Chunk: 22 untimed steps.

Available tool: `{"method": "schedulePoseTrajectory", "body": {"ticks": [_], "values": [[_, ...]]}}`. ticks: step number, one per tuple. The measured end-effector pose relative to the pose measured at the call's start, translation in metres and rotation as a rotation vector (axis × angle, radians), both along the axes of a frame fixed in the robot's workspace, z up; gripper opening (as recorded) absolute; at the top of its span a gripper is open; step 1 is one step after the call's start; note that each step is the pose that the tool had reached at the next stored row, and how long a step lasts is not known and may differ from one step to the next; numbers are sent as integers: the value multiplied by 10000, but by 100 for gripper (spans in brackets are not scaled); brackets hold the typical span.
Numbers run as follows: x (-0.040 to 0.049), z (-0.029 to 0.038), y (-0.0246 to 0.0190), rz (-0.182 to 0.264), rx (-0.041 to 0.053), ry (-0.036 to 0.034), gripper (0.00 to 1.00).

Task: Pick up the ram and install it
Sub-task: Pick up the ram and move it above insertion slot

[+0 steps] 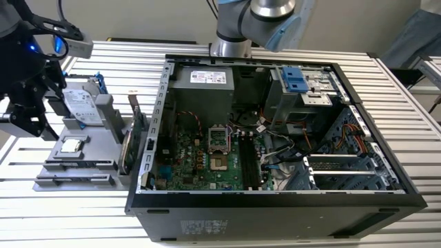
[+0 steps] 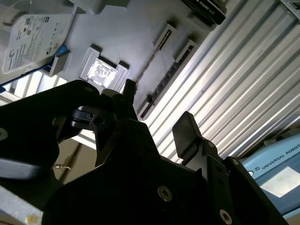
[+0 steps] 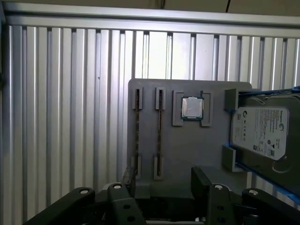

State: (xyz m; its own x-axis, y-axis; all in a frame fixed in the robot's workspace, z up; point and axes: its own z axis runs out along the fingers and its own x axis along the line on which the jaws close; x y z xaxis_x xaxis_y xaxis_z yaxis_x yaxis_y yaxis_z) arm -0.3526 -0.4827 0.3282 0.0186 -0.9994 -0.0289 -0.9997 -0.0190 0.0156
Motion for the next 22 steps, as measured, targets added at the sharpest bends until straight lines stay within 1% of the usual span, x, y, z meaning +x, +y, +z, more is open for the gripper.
{"method": "schedulePoseTrajectory", "body": {"ticks": [8, 22], "values": [[0, -42, 0, -73, -8, 1, 100], [0, -94, 1, -149, -14, 0, 100]]}}
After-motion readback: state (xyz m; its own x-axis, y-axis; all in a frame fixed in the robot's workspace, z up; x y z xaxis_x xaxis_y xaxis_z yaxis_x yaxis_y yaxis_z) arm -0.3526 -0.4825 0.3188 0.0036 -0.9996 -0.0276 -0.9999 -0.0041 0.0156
